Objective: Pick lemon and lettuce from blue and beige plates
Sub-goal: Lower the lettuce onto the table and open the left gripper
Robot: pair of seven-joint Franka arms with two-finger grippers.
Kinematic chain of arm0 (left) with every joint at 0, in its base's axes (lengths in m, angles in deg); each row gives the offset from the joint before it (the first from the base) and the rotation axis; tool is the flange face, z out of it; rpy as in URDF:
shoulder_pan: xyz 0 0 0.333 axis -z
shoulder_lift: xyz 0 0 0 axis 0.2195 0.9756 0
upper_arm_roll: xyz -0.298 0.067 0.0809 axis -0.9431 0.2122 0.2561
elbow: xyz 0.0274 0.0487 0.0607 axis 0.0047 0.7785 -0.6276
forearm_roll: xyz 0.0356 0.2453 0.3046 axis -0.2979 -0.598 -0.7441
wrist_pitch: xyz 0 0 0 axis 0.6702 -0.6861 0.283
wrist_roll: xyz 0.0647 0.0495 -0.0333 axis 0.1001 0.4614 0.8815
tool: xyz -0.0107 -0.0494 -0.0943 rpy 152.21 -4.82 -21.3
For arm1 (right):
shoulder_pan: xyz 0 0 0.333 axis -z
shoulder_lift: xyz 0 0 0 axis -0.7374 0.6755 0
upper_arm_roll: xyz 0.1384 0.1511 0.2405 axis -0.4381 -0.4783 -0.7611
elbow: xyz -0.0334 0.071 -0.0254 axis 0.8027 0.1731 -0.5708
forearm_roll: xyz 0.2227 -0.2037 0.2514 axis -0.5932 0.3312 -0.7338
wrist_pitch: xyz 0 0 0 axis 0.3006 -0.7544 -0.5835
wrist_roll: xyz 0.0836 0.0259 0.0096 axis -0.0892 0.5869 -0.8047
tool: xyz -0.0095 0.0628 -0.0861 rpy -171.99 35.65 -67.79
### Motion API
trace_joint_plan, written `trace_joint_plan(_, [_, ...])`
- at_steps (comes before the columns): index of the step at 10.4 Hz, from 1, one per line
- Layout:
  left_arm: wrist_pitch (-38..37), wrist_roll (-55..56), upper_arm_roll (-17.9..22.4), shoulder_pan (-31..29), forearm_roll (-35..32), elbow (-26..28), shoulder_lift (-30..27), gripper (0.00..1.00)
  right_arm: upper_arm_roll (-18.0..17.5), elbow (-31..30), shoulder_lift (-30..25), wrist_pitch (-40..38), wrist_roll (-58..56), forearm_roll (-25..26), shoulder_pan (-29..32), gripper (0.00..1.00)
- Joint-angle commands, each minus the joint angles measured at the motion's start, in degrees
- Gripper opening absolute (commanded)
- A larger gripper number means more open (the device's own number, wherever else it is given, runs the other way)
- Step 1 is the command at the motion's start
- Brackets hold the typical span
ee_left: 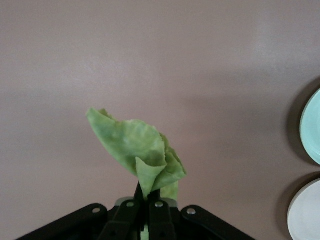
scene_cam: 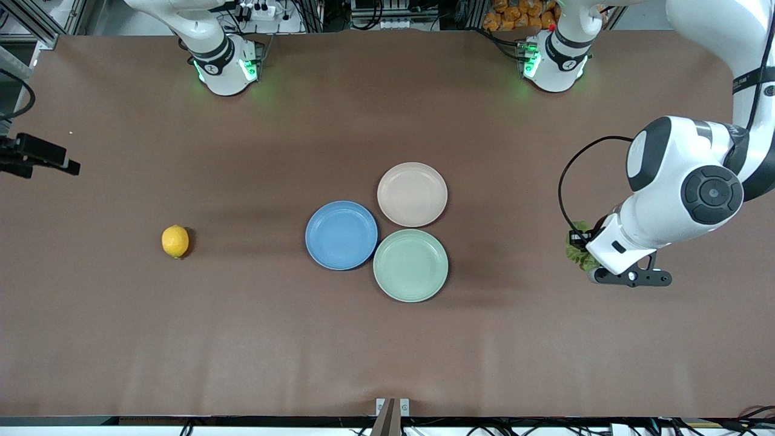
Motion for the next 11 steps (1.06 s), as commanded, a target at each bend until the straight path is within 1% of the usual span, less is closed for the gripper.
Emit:
trace_joint_plan(1, [0.3,-2.8,-0.4,-1.9,-1.5,0.7,0.4,0.0,-3.3,-6.6,-6.2,0.2,3.1,3.6,0.6,1.0])
trace_joint_plan(2, [0.6,-2.8,-0.4,-2.2,-1.5,1.2,0.8,0.0,-4.1,-7.3,-7.2,0.1,3.1,3.8,0.6,1.0])
trace_joint_plan(4, [2.0,-2.8,-0.5,-2.6,-3.1,2.7,1.4,0.0,-5.4,-7.4,-7.1,0.1,4.1,4.3,0.6,1.0])
trace_joint_plan(6, [6.3,-2.8,-0.5,-3.7,-3.1,6.0,3.2,0.0,-7.9,-7.5,-6.8,0.2,8.2,7.5,0.6,1.0])
trace_joint_plan(8, [8.0,-2.5,-0.5,-4.2,-2.9,6.3,6.7,0.0,-8.3,-7.8,-5.8,1.4,8.2,7.7,0.3,1.0])
trace_joint_plan(9, [8.6,-2.5,-0.5,-4.7,-2.8,6.3,7.8,0.0,-8.4,-8.1,-4.4,3.5,8.1,8.9,-0.1,1.0])
trace_joint_plan(10, [8.8,-2.3,-0.5,-4.6,-2.7,5.8,9.4,0.0,-9.7,-8.4,-3.9,4.7,7.7,11.2,-0.3,1.0])
trace_joint_plan(11, [10.5,-2.1,-0.5,-4.6,-2.7,5.8,10.9,0.0,-10.1,-8.4,-2.8,5.2,7.7,11.5,-0.1,1.0])
